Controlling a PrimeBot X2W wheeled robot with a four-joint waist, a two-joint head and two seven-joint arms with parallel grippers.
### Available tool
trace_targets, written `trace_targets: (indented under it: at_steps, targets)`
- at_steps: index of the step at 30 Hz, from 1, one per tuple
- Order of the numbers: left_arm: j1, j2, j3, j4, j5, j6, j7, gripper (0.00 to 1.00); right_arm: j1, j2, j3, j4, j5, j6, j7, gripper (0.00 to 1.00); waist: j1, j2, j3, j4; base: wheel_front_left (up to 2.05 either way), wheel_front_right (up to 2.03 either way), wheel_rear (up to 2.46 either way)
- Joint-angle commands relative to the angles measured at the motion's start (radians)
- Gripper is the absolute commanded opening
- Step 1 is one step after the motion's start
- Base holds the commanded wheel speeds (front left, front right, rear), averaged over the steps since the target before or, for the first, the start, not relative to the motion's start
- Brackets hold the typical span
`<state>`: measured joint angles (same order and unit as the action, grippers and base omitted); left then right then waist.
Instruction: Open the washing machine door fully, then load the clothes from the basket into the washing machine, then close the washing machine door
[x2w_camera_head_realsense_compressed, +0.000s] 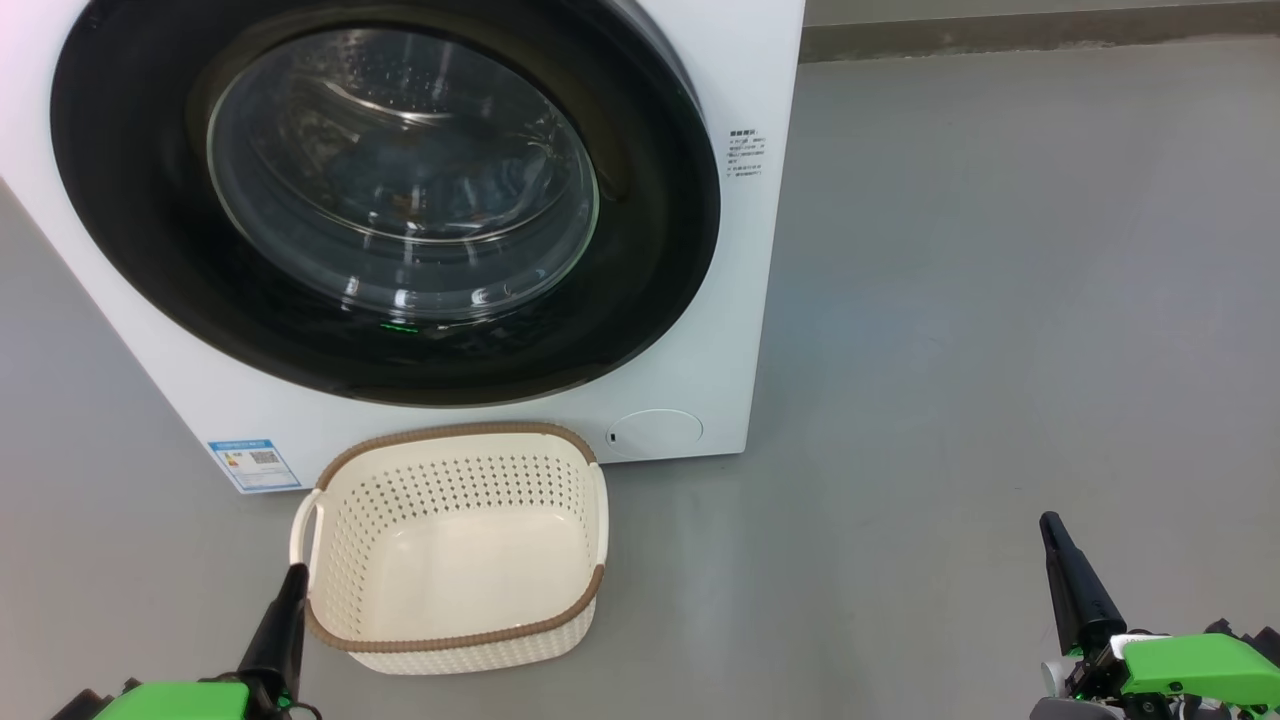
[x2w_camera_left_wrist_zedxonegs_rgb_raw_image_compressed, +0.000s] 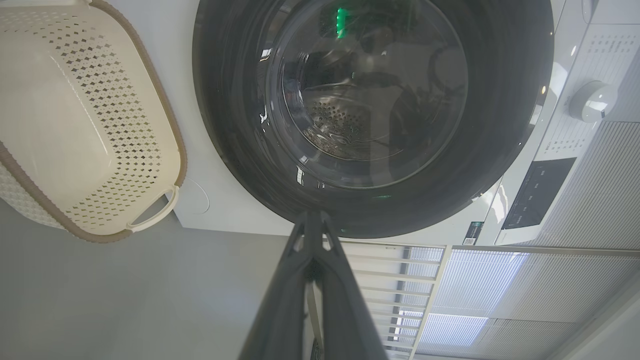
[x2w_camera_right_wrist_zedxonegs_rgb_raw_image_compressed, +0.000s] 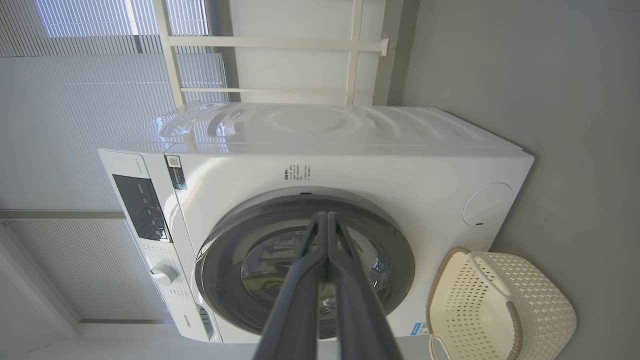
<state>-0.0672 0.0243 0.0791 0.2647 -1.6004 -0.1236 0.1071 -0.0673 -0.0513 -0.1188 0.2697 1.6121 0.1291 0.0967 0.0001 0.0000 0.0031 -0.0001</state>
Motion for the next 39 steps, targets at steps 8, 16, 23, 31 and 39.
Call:
trace_targets:
  at_steps: [8,16,23,31,39]
  targets:
    - [-0.041,0.026,0.035,-0.019,-0.008,-0.007,0.006,0.00,-0.040,-0.006,0.014,-0.025,0.004,0.002,0.009,0.00,0.0000,0.0000,0.000,0.000,0.00,0.00,0.00]
    - [-0.041,0.026,0.035,-0.019,-0.008,-0.007,0.006,0.00,-0.040,-0.005,0.013,-0.025,0.003,0.002,0.010,0.00,0.0000,0.0000,0.000,0.000,0.00,0.00,0.00]
    - [-0.041,0.026,0.035,-0.019,-0.008,-0.007,0.006,0.00,-0.040,-0.004,0.012,-0.025,0.002,0.002,0.011,0.00,0.0000,0.0000,0.000,0.000,0.00,0.00,0.00]
    - [-0.041,0.026,0.035,-0.019,-0.008,-0.007,0.006,0.00,-0.040,-0.004,0.011,-0.025,0.001,0.002,0.012,0.00,0.0000,0.0000,0.000,0.000,0.00,0.00,0.00]
    - [-0.041,0.026,0.035,-0.019,-0.008,-0.007,0.006,0.00,-0.040,-0.003,0.010,-0.025,0.001,0.002,0.012,0.00,0.0000,0.0000,0.000,0.000,0.00,0.00,0.00]
